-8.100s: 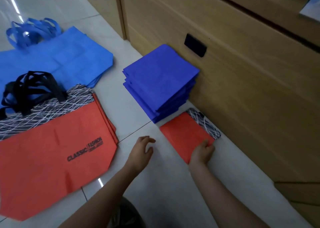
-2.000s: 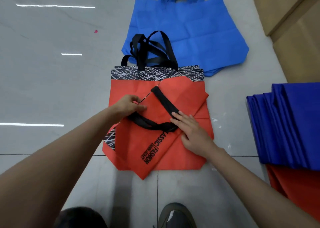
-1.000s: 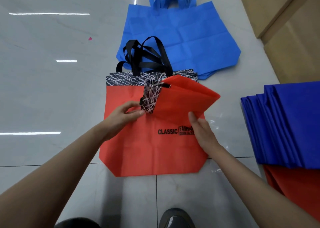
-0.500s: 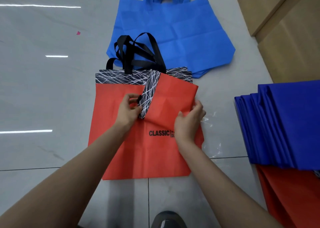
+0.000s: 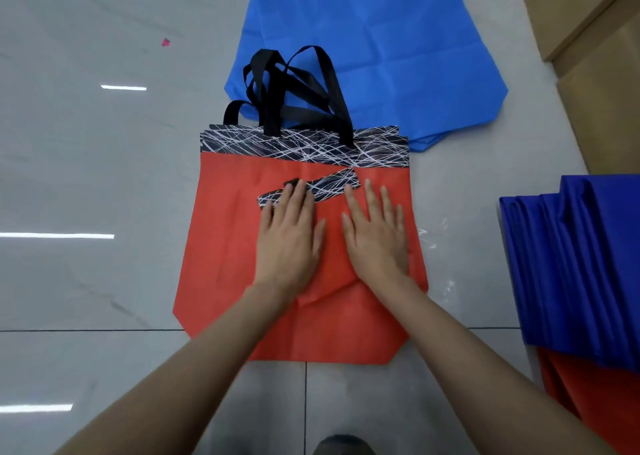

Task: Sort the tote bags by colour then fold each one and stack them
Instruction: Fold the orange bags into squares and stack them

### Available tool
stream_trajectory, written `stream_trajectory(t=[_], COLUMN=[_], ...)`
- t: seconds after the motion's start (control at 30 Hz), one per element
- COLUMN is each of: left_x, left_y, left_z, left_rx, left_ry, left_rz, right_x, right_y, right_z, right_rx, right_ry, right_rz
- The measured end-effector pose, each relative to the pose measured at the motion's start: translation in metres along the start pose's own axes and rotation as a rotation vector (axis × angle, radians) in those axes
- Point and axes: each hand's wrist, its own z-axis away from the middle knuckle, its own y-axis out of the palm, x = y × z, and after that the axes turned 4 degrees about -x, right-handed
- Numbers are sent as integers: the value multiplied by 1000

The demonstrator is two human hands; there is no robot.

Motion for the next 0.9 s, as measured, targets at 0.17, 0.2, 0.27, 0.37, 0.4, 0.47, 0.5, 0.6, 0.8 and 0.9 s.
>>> stream_trajectory(t=[0.17, 0.2, 0.27, 0.37, 0.4, 0.47, 0.5, 0.6, 0.8, 0.9], left_x=[-8, -8, -8, -1, -1, -3, -5, -5, 7, 27], left_y=[29, 28, 27, 26, 25, 21, 20, 17, -4, -12], left_z=[28, 27, 27, 28, 27, 23, 21, 20, -7, -18], left_rx=[31, 33, 41, 95, 134, 200, 226, 264, -9, -54], left_ry=[-46, -45, -24, 19, 21, -9, -24, -18, -175, -418], left_rz=[-62, -71, -66, -69, -75, -91, -88, -66, 90, 440], right_x=[0, 1, 1, 2, 3, 2, -1, -15, -16, -13], right_y=[6, 6, 7, 5, 2, -1, 1, 9, 2, 0], right_z=[-3, -2, 0, -3, -3, 5, 15, 45, 49, 50], right_rx=[-50, -52, -61, -60, -74, -105, -102, -74, 38, 45], right_ry=[3, 5, 2, 3, -4, -86, -145, -96, 21, 38], right_rz=[15, 12, 20, 34, 39, 73, 82, 4, -47, -52])
